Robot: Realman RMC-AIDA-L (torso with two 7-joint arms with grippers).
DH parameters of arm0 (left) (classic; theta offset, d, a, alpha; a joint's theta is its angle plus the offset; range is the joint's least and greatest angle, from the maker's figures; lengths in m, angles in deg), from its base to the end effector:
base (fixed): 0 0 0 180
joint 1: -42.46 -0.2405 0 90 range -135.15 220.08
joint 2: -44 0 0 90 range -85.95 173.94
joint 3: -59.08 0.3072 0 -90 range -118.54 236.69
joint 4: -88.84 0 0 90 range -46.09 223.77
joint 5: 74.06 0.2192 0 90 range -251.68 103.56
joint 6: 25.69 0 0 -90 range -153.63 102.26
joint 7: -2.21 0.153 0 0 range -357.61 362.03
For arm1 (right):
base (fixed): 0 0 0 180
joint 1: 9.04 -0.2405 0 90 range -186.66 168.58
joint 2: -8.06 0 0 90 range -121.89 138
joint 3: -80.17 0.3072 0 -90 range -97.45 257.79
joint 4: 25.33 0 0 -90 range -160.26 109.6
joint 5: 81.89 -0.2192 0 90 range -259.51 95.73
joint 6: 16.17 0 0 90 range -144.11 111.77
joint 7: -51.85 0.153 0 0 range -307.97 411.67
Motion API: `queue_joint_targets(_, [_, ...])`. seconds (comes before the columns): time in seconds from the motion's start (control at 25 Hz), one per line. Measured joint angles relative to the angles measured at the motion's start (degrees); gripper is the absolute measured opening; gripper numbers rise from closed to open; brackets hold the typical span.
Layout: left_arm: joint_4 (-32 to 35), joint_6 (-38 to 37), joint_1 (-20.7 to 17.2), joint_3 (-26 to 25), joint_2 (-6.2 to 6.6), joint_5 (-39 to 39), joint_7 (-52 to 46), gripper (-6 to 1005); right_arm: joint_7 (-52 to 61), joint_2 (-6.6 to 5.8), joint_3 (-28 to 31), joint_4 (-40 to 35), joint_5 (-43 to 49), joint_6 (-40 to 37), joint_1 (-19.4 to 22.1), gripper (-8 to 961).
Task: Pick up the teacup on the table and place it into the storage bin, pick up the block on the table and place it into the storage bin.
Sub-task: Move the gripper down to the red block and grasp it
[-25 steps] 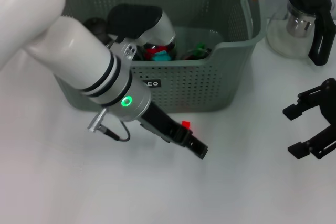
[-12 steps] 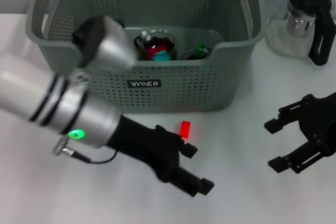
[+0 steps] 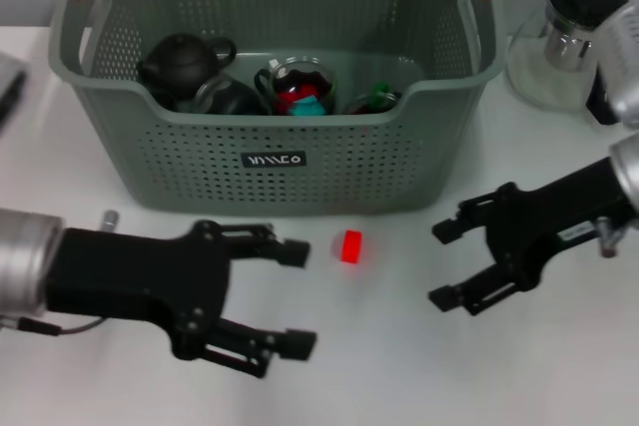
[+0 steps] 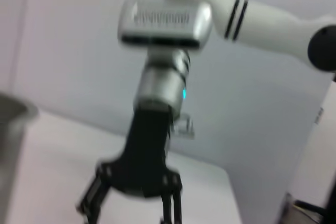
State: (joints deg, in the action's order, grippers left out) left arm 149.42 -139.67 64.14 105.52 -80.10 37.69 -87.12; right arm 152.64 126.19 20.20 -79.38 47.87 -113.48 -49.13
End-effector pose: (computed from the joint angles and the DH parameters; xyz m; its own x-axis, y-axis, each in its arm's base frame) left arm -0.2585 0.2859 -0.0147 0.8183 0.2954 0.4932 0.2641 -0.9552 0.1340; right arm 0.2259 0.3849 -0.0395 0.9613 -0.2754 0.0046 -0.2754 -0.9602 0.0470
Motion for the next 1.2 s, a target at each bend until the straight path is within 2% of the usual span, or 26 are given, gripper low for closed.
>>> queue_joint_targets(0.16, [-1.84,-0.34,-1.25,-5.83,0.0,-2.0,5.23,946,-1.48,1.24,-0.45,3.17,0.47,4.45,-1.42,931])
queue_joint_targets(0.28, [-3.03,-0.65,-1.48,-8.07,0.0,-3.0,7.38,946,-2.25,2.0,-1.76,5.14,0.38,7.8,-2.14,931])
queue_joint_targets(0.72, [-3.84,-0.42,-1.41,-8.6,0.0,-3.45,8.34,945,-5.48,2.39,-7.21,14.38,-3.12,19.1,-4.79,927])
queue_joint_targets(0.92, [-4.15,-0.2,-1.02,-8.66,-0.01,-3.54,8.39,945,-6.57,2.49,-10.24,16.07,-5.09,22.65,-5.19,927])
queue_joint_targets(1.2, [-4.03,-0.12,-1.07,-8.73,0.2,-3.55,8.29,945,-6.2,2.2,-12.07,15.29,-6.74,20.68,-5.68,927])
